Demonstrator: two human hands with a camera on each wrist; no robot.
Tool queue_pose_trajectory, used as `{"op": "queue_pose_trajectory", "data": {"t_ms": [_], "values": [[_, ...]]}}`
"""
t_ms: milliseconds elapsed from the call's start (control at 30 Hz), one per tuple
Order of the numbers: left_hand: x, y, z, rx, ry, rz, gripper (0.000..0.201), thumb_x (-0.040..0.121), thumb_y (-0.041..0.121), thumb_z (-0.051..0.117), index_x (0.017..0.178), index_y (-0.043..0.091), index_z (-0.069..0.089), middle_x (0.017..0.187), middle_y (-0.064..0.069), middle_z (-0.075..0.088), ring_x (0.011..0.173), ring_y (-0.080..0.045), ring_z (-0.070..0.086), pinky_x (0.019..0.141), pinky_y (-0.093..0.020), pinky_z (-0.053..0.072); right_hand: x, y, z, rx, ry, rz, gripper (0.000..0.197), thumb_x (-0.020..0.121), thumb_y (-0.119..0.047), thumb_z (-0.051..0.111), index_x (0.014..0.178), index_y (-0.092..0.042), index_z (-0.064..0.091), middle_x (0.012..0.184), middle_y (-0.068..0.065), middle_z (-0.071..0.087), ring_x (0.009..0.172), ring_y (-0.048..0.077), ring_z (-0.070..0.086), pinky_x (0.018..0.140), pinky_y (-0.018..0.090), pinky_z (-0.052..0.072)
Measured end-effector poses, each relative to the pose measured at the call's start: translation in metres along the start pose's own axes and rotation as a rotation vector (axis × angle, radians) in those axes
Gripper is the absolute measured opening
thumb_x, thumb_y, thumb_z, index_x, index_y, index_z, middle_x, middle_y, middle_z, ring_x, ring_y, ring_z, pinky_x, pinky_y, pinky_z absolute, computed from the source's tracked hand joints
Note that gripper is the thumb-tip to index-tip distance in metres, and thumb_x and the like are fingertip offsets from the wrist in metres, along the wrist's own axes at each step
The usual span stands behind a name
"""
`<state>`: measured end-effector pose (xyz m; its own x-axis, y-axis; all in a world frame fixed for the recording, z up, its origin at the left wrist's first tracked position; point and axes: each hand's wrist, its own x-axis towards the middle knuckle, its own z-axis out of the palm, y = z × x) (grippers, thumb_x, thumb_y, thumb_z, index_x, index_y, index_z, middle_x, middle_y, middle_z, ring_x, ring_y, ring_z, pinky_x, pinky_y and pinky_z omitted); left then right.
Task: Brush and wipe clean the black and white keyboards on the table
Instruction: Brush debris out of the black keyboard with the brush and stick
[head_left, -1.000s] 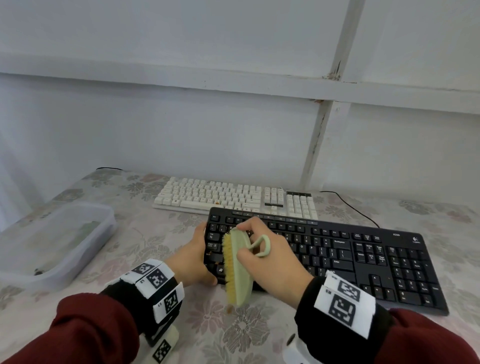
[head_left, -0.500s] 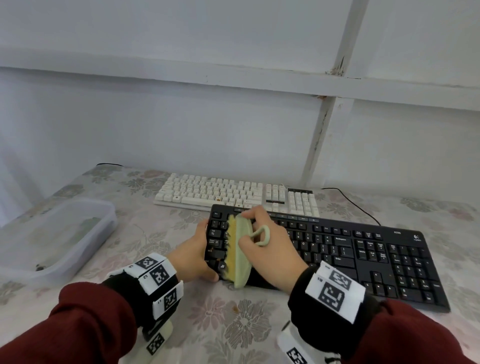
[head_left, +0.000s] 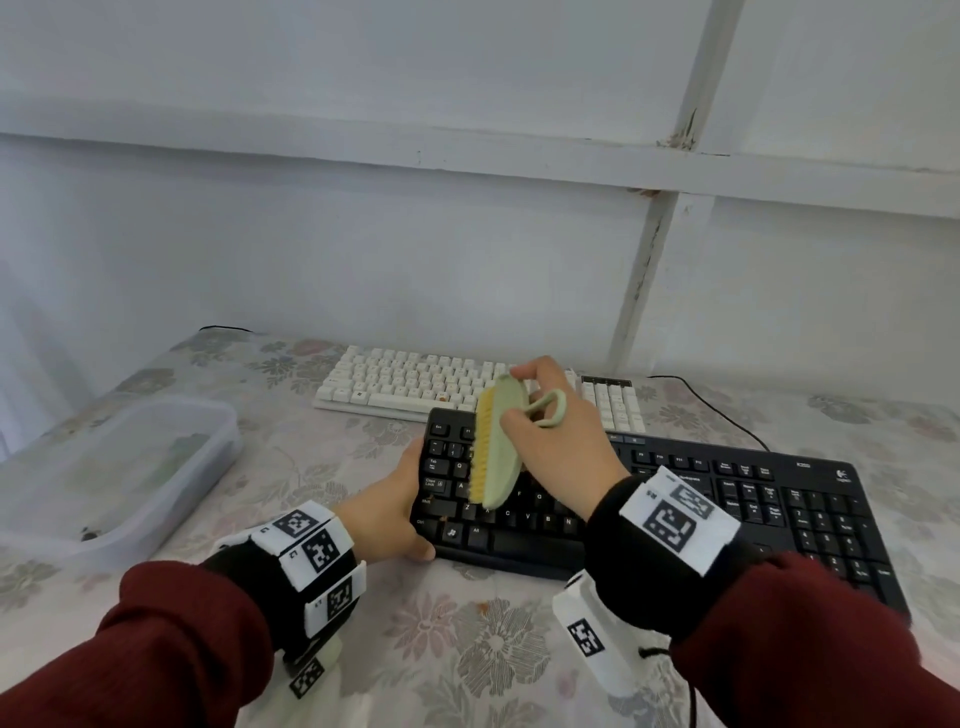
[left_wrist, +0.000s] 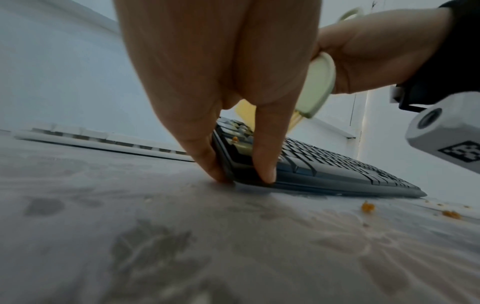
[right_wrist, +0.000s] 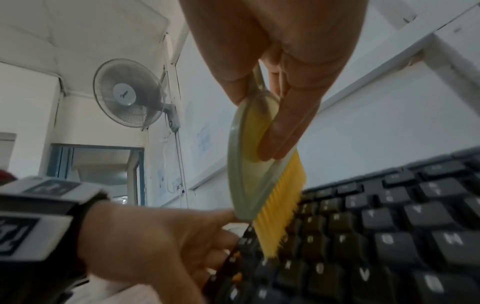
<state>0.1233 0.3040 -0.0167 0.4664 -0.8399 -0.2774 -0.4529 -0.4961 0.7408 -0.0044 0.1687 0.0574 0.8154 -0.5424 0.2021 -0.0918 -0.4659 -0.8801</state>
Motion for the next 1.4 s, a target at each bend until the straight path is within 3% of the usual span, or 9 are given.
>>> {"op": "queue_pose_trajectory", "data": {"t_ms": [200, 400, 567, 733, 833, 1000, 1233, 1333, 1400], "values": [[0.001, 0.003, 0.001, -0.018, 0.029, -0.022, 0.112, 0.071, -0.002, 0.073, 0.144, 0.028, -0.007, 0.103, 0.015, 0.051, 0.090, -0.001, 0.053, 0.072, -0.012, 0.041, -0.016, 0.005, 0.008, -0.037, -0.070, -0.026, 0.030, 0.090, -0.012, 0.047, 0.114, -0.029, 0.043, 0.076, 0.003, 0.057, 0.052, 0.005, 0.046, 0.047, 0.013, 0.038], [0.002, 0.003, 0.001, -0.022, 0.042, -0.052, 0.116, 0.069, 0.000, 0.075, 0.145, 0.027, -0.007, 0.115, 0.006, 0.054, 0.104, -0.013, 0.054, 0.089, -0.024, 0.041, 0.000, 0.000, 0.014, -0.015, 0.002, -0.062, 0.031, 0.090, -0.012, 0.046, 0.117, -0.027, 0.042, 0.078, 0.003, 0.059, 0.056, 0.009, 0.051, 0.046, 0.015, 0.042], [0.000, 0.003, 0.001, -0.008, 0.044, -0.036, 0.113, 0.070, 0.003, 0.075, 0.144, 0.027, -0.007, 0.105, 0.006, 0.054, 0.091, -0.005, 0.055, 0.073, -0.017, 0.042, -0.013, 0.008, 0.026, -0.085, -0.120, -0.030, 0.027, 0.090, -0.011, 0.046, 0.113, -0.024, 0.041, 0.068, -0.002, 0.050, 0.043, -0.001, 0.043, 0.043, 0.010, 0.034], [0.002, 0.002, 0.001, 0.002, 0.035, -0.027, 0.112, 0.069, 0.001, 0.075, 0.144, 0.024, -0.006, 0.095, 0.009, 0.053, 0.081, -0.001, 0.054, 0.067, -0.015, 0.043, -0.025, 0.003, 0.022, -0.064, -0.239, 0.024, 0.025, 0.089, -0.012, 0.048, 0.111, -0.023, 0.045, 0.077, 0.000, 0.054, 0.057, 0.006, 0.046, 0.052, 0.015, 0.042], [0.002, 0.002, 0.000, 0.006, 0.029, -0.028, 0.115, 0.069, 0.002, 0.075, 0.144, 0.025, -0.009, 0.101, 0.009, 0.053, 0.086, -0.003, 0.054, 0.073, -0.018, 0.043, -0.017, -0.004, 0.013, 0.013, -0.156, 0.031, 0.025, 0.088, -0.010, 0.048, 0.109, -0.023, 0.048, 0.090, 0.014, 0.061, 0.066, 0.015, 0.052, 0.057, 0.027, 0.049], [0.001, 0.003, -0.001, -0.010, 0.019, -0.039, 0.116, 0.071, 0.001, 0.075, 0.145, 0.027, -0.010, 0.107, 0.010, 0.051, 0.100, -0.011, 0.052, 0.086, -0.022, 0.039, 0.002, -0.004, 0.014, 0.039, -0.022, 0.002, 0.026, 0.090, -0.010, 0.047, 0.113, -0.023, 0.045, 0.083, 0.010, 0.060, 0.058, 0.013, 0.050, 0.045, 0.016, 0.041], [0.005, -0.001, 0.000, -0.063, 0.017, -0.019, 0.114, 0.068, -0.002, 0.075, 0.144, 0.027, -0.005, 0.091, 0.011, 0.051, 0.079, -0.003, 0.054, 0.075, -0.023, 0.048, -0.021, 0.006, 0.025, -0.080, -0.201, 0.038, 0.022, 0.090, -0.011, 0.047, 0.110, -0.018, 0.044, 0.071, -0.005, 0.049, 0.050, 0.000, 0.046, 0.048, 0.012, 0.040], [0.004, -0.001, -0.001, -0.029, 0.020, -0.009, 0.113, 0.069, -0.002, 0.074, 0.143, 0.027, -0.006, 0.089, 0.011, 0.053, 0.076, 0.000, 0.054, 0.064, -0.013, 0.044, -0.027, 0.000, 0.019, -0.097, -0.287, 0.092, 0.023, 0.089, -0.013, 0.050, 0.111, -0.019, 0.047, 0.075, -0.003, 0.052, 0.058, 0.007, 0.049, 0.053, 0.019, 0.047], [0.003, 0.000, -0.001, -0.015, 0.014, -0.001, 0.113, 0.071, -0.001, 0.073, 0.144, 0.026, -0.009, 0.094, 0.013, 0.052, 0.079, 0.001, 0.053, 0.062, -0.008, 0.040, -0.020, -0.006, 0.013, -0.047, -0.237, 0.094, 0.024, 0.087, -0.013, 0.051, 0.110, -0.020, 0.049, 0.086, 0.003, 0.059, 0.069, 0.016, 0.059, 0.061, 0.027, 0.056]]}}
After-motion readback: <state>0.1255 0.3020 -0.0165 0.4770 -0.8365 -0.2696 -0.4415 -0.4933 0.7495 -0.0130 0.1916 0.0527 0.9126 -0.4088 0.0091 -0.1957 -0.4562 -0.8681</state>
